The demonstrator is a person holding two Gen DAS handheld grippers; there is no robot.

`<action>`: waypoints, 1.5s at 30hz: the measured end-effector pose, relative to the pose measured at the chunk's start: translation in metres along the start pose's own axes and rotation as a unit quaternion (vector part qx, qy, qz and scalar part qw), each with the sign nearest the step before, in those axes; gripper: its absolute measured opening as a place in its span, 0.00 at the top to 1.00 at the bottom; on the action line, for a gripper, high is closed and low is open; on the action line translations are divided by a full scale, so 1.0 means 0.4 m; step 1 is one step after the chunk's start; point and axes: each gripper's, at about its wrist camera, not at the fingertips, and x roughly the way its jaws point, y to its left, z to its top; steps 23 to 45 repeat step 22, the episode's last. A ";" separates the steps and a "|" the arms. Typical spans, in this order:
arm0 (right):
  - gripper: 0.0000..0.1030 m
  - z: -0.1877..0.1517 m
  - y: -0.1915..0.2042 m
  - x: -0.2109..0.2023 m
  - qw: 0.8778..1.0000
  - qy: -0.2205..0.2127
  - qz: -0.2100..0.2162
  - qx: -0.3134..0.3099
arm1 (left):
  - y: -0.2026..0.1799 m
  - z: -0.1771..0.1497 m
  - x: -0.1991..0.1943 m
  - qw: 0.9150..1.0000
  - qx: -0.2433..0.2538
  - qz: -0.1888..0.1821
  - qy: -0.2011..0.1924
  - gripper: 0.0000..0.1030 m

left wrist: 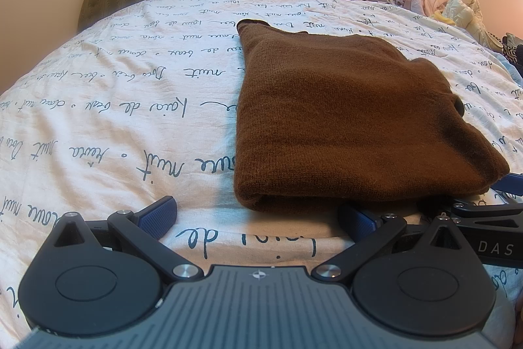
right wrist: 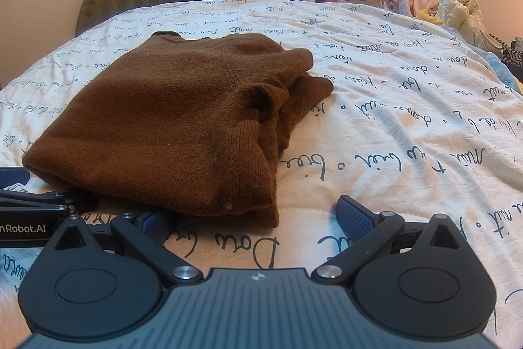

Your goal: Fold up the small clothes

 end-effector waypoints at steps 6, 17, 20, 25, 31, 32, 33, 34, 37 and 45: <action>0.00 0.000 0.001 0.000 1.000 0.000 -0.001 -0.002 | 0.003 0.004 0.002 1.000 0.002 -0.006 0.002 0.00; 0.00 0.000 0.003 -0.001 1.000 -0.001 -0.002 -0.001 | 0.002 0.001 0.002 1.000 0.007 -0.007 -0.002 0.00; 0.00 0.000 0.003 -0.002 1.000 -0.001 -0.003 -0.002 | 0.002 0.001 0.001 1.000 0.007 -0.007 -0.003 0.00; 0.00 0.001 0.004 -0.003 1.000 -0.001 -0.004 -0.002 | 0.005 0.000 0.000 1.000 0.004 -0.009 -0.005 0.00; 0.00 0.001 0.004 -0.003 1.000 -0.001 -0.004 -0.002 | 0.005 0.000 0.000 1.000 0.004 -0.009 -0.005 0.00; 0.00 0.001 0.004 -0.003 1.000 -0.001 -0.004 -0.002 | 0.005 0.000 0.000 1.000 0.004 -0.009 -0.005 0.00; 0.00 0.001 0.004 -0.003 1.000 -0.001 -0.004 -0.002 | 0.005 0.000 0.000 1.000 0.004 -0.009 -0.005 0.00; 0.00 0.001 0.004 -0.003 1.000 -0.001 -0.004 -0.002 | 0.005 0.000 0.000 1.000 0.004 -0.009 -0.005 0.00; 0.00 0.001 0.004 -0.003 1.000 -0.001 -0.004 -0.002 | 0.005 0.000 0.000 1.000 0.004 -0.009 -0.005 0.00; 0.00 0.001 0.004 -0.003 1.000 -0.001 -0.004 -0.002 | 0.005 0.000 0.000 1.000 0.004 -0.009 -0.005 0.00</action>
